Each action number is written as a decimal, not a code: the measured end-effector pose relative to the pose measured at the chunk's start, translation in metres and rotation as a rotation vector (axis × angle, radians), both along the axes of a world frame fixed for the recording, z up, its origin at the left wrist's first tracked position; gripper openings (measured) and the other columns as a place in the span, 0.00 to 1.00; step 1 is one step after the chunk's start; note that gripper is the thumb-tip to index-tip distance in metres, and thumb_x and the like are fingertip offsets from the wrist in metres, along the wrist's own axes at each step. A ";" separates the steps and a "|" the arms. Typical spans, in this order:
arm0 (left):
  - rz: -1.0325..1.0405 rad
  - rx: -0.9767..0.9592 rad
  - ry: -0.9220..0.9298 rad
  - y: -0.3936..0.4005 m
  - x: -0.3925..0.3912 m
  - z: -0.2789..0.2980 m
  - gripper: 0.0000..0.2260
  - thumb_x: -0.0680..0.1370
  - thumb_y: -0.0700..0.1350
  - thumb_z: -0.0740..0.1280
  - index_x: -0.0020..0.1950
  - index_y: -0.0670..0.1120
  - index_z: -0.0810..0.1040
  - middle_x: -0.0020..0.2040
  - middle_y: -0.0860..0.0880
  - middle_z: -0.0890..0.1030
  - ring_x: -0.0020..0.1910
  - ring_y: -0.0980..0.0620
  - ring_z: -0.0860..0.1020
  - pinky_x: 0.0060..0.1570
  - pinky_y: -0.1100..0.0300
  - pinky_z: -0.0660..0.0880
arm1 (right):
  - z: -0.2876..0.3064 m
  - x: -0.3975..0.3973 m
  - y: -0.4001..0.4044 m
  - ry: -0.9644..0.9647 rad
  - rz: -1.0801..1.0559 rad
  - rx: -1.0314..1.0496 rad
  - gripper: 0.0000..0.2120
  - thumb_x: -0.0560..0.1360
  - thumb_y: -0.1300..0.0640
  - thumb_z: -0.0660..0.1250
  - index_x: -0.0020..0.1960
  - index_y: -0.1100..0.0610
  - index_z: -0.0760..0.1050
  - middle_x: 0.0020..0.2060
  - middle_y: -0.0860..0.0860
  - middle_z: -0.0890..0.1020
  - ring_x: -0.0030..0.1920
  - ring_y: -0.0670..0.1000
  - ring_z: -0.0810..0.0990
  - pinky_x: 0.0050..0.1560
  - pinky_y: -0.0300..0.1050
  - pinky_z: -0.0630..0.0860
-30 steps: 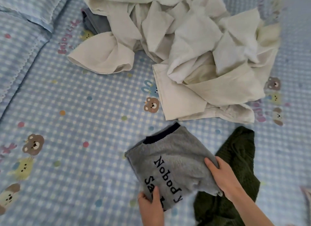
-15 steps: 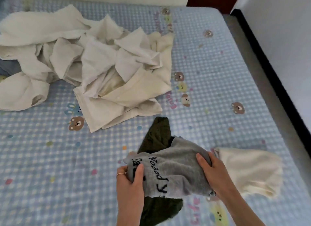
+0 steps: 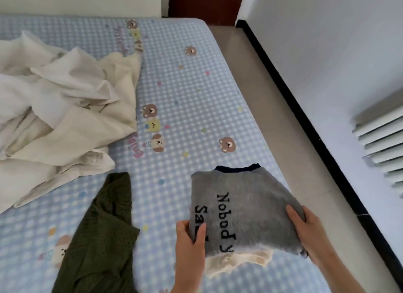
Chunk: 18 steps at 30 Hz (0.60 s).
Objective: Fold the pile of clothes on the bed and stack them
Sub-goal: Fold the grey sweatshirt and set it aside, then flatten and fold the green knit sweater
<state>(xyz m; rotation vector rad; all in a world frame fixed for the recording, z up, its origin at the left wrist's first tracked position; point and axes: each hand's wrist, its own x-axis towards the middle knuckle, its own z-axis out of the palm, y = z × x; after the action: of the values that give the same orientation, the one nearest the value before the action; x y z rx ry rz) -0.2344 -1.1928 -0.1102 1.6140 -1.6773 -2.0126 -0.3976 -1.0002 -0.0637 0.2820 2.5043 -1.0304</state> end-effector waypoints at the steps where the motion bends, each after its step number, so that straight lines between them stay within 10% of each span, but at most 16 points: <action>1: -0.052 0.003 -0.073 0.012 0.003 -0.018 0.09 0.76 0.47 0.68 0.45 0.48 0.67 0.39 0.45 0.79 0.34 0.52 0.78 0.36 0.51 0.77 | -0.019 0.002 0.013 -0.020 0.008 0.050 0.11 0.78 0.50 0.65 0.42 0.57 0.74 0.28 0.56 0.75 0.21 0.53 0.71 0.21 0.44 0.68; 4: -0.344 -0.082 -0.339 0.032 0.020 -0.065 0.11 0.75 0.53 0.68 0.45 0.52 0.66 0.39 0.52 0.79 0.38 0.54 0.79 0.45 0.56 0.77 | -0.068 0.017 0.039 -0.102 0.052 0.193 0.12 0.77 0.51 0.66 0.39 0.58 0.73 0.33 0.56 0.78 0.34 0.56 0.78 0.41 0.53 0.75; 8: -0.410 -0.012 -0.414 0.034 0.030 -0.087 0.10 0.74 0.49 0.70 0.46 0.49 0.69 0.40 0.51 0.80 0.41 0.53 0.79 0.47 0.57 0.77 | -0.093 0.029 0.052 -0.137 0.050 0.286 0.12 0.76 0.50 0.67 0.42 0.58 0.72 0.34 0.56 0.78 0.38 0.58 0.78 0.42 0.53 0.75; 13: -0.560 -0.194 -0.409 0.028 0.052 -0.084 0.08 0.76 0.41 0.67 0.51 0.44 0.70 0.37 0.49 0.76 0.41 0.63 0.78 0.42 0.76 0.65 | -0.077 0.045 0.025 0.328 0.296 0.599 0.24 0.67 0.57 0.75 0.61 0.62 0.76 0.56 0.62 0.76 0.53 0.67 0.77 0.49 0.62 0.74; 18: -0.354 -0.577 -0.571 -0.016 0.117 -0.088 0.19 0.60 0.33 0.79 0.49 0.40 0.80 0.48 0.39 0.78 0.45 0.37 0.79 0.47 0.49 0.76 | -0.076 0.105 -0.065 0.217 0.755 0.221 0.19 0.73 0.58 0.70 0.63 0.58 0.74 0.57 0.55 0.76 0.55 0.56 0.78 0.52 0.48 0.77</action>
<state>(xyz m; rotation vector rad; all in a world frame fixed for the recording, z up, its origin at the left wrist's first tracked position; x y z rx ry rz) -0.1175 -1.2090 -0.1981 1.8370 -2.5740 -0.9957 -0.2929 -1.0651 -0.1393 -0.7025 2.5557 -0.4909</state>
